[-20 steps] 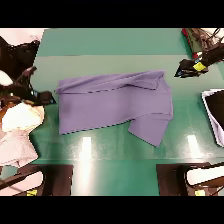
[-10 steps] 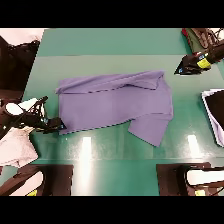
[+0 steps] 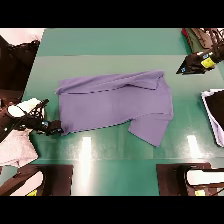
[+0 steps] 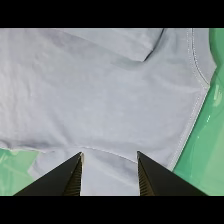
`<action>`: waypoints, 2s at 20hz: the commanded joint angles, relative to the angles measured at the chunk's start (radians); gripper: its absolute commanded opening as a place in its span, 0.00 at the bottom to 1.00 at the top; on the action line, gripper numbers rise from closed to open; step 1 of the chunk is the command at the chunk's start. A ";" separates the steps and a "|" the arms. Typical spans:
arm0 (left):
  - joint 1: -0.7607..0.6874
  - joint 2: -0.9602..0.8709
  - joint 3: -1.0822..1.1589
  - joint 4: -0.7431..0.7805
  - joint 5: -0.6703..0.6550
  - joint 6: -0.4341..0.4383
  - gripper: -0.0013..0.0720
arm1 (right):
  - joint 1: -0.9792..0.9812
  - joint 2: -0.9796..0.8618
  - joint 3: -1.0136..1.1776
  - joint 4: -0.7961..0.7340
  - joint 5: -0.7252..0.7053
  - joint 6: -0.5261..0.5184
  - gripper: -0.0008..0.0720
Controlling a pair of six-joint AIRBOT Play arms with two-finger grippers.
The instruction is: Fold the shirts.
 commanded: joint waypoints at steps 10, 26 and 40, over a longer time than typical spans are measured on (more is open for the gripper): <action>0.001 0.161 0.173 0.006 -0.112 0.003 0.05 | -0.001 0.065 -0.153 -0.013 0.028 -0.013 0.53; 0.001 0.202 0.188 0.003 -0.175 0.002 0.05 | -0.114 0.304 -1.158 0.117 -0.364 -0.114 0.53; -0.015 0.203 0.188 0.010 -0.312 0.002 0.05 | -0.143 0.596 -1.171 -0.106 -0.149 -0.111 0.04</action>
